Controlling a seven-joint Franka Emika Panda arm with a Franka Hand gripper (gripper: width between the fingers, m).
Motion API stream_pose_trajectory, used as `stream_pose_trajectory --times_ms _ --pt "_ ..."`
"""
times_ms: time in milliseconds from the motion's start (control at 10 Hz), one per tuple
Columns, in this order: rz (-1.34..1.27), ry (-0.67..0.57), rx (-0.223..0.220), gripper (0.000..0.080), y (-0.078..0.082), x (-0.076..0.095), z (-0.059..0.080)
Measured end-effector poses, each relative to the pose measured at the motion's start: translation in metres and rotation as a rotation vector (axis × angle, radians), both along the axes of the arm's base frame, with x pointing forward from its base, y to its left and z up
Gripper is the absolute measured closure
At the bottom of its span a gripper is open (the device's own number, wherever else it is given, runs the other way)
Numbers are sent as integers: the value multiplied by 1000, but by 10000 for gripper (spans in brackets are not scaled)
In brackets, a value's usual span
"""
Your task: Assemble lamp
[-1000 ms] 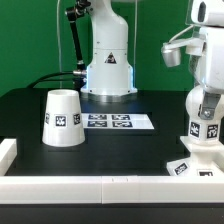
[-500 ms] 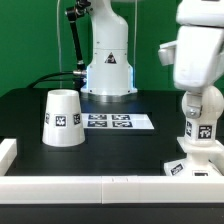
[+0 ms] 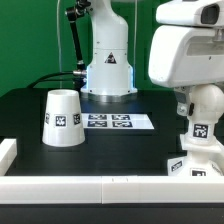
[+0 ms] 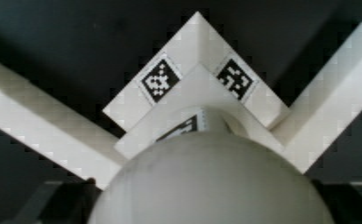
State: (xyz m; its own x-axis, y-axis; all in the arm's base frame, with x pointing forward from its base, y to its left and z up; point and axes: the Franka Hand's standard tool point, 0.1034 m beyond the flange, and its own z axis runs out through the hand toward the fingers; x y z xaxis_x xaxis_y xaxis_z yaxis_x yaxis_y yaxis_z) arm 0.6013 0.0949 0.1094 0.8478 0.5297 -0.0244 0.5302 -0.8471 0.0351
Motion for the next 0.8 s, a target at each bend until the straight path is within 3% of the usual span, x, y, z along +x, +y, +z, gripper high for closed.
stream_pose_trajectory --times_ms 400,700,800 --pt "-244 -15 0 222 -1 1 3" --pt "-265 -16 -1 216 -2 1 2" --pt "-265 -16 -1 128 -2 1 2"
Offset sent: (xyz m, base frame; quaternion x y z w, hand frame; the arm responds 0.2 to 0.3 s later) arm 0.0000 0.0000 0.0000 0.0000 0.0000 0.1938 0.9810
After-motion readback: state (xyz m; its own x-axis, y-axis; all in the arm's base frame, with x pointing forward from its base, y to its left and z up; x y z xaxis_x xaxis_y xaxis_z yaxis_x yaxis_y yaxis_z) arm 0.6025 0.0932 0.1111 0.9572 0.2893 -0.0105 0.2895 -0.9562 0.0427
